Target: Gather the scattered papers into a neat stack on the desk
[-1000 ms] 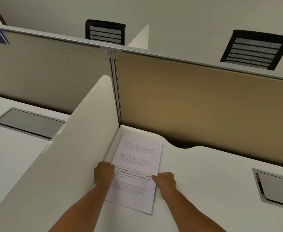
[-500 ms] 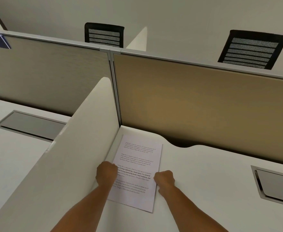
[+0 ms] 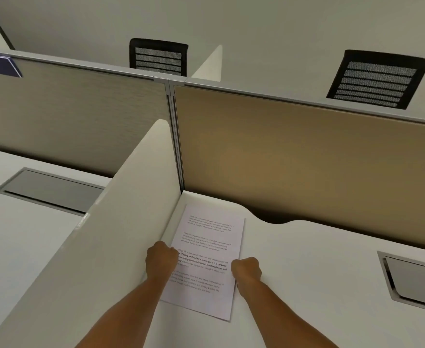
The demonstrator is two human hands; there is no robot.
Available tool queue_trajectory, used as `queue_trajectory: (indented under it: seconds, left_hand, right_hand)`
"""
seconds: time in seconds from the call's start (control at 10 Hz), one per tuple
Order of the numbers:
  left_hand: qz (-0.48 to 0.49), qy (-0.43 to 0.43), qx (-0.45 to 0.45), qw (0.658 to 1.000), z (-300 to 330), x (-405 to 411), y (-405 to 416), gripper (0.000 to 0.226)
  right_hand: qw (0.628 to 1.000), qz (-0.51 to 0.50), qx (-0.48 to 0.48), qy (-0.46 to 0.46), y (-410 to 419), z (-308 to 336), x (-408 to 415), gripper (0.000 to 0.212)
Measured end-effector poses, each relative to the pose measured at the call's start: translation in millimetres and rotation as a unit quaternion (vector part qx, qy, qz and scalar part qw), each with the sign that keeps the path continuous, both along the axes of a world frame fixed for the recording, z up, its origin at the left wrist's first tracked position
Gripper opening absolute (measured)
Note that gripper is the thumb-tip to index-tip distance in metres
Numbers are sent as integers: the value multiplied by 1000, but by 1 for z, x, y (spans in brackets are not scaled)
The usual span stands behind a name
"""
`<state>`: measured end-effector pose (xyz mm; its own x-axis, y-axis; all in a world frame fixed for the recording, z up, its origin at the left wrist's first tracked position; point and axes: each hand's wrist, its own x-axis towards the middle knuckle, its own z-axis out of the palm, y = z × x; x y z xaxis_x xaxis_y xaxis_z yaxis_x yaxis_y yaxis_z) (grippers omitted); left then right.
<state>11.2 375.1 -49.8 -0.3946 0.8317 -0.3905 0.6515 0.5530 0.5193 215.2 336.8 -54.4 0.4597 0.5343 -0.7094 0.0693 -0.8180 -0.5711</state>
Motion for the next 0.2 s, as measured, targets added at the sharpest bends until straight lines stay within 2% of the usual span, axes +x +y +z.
queue_trajectory:
  seconds: [0.1, 0.2]
  left_hand:
    - [-59, 35, -11, 998, 9, -3, -4, 18]
    - [-126, 82, -13, 989, 17, -2, -9, 17]
  right_hand:
    - [999, 35, -13, -38, -2, 5, 0, 13]
    - [995, 82, 0, -64, -8, 11, 4, 13]
